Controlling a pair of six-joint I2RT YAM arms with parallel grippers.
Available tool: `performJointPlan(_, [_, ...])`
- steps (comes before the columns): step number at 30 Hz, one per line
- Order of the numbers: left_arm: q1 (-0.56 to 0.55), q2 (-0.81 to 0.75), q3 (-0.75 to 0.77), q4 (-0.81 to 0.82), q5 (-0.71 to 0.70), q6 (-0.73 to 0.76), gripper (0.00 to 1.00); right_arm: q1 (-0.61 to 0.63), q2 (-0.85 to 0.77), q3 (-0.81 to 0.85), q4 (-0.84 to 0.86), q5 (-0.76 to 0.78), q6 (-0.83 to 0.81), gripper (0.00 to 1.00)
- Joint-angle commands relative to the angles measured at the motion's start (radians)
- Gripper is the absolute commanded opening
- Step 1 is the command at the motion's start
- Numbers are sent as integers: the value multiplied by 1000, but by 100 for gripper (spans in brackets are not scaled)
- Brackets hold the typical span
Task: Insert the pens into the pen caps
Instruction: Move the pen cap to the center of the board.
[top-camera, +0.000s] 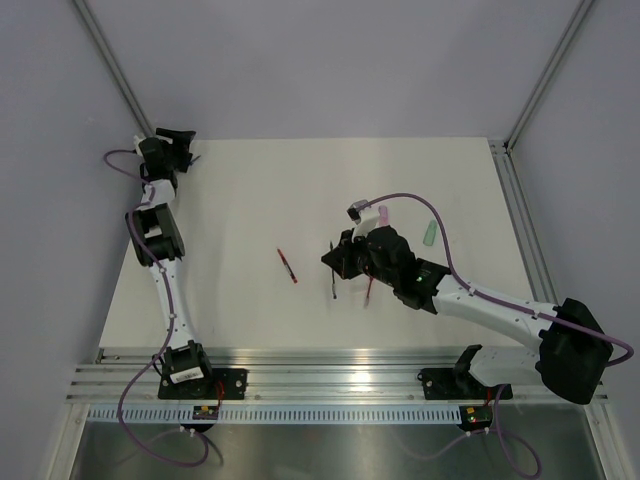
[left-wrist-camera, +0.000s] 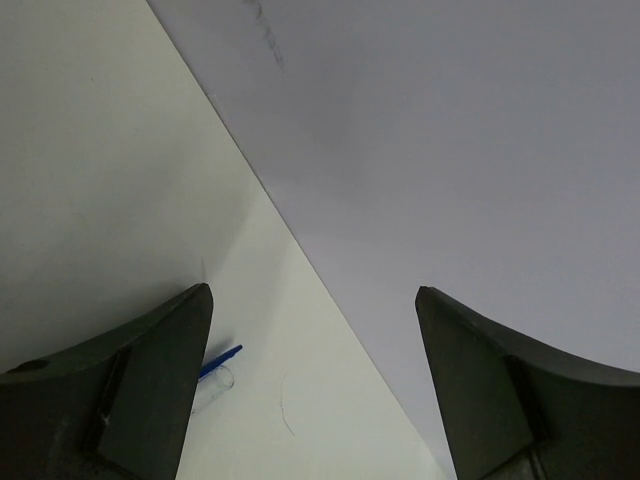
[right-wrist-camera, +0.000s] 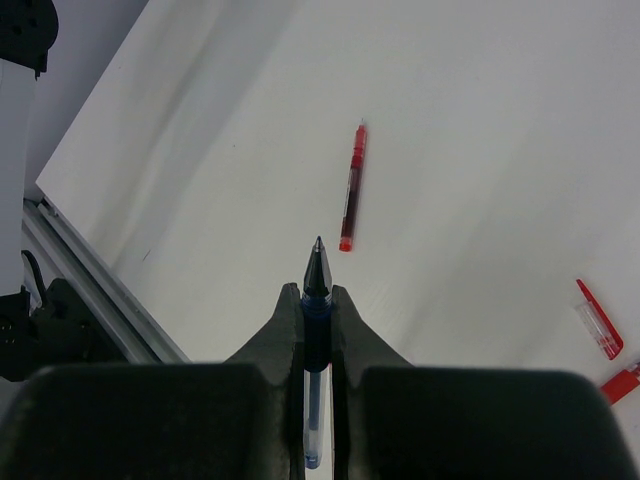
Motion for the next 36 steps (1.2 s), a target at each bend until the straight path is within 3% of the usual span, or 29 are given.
performJointPlan(1, [19,-6,-20,-16,114,21,85,-9,-22,-4,54,-20,4,0])
performJointPlan(12, [34,18,4,-24,270,13,85,-11,-74,-36,52,-25,7,0])
performJointPlan(36, [0,-28,-51,-82,456,-11,83,-9,-209,-105,20,-15,25,0])
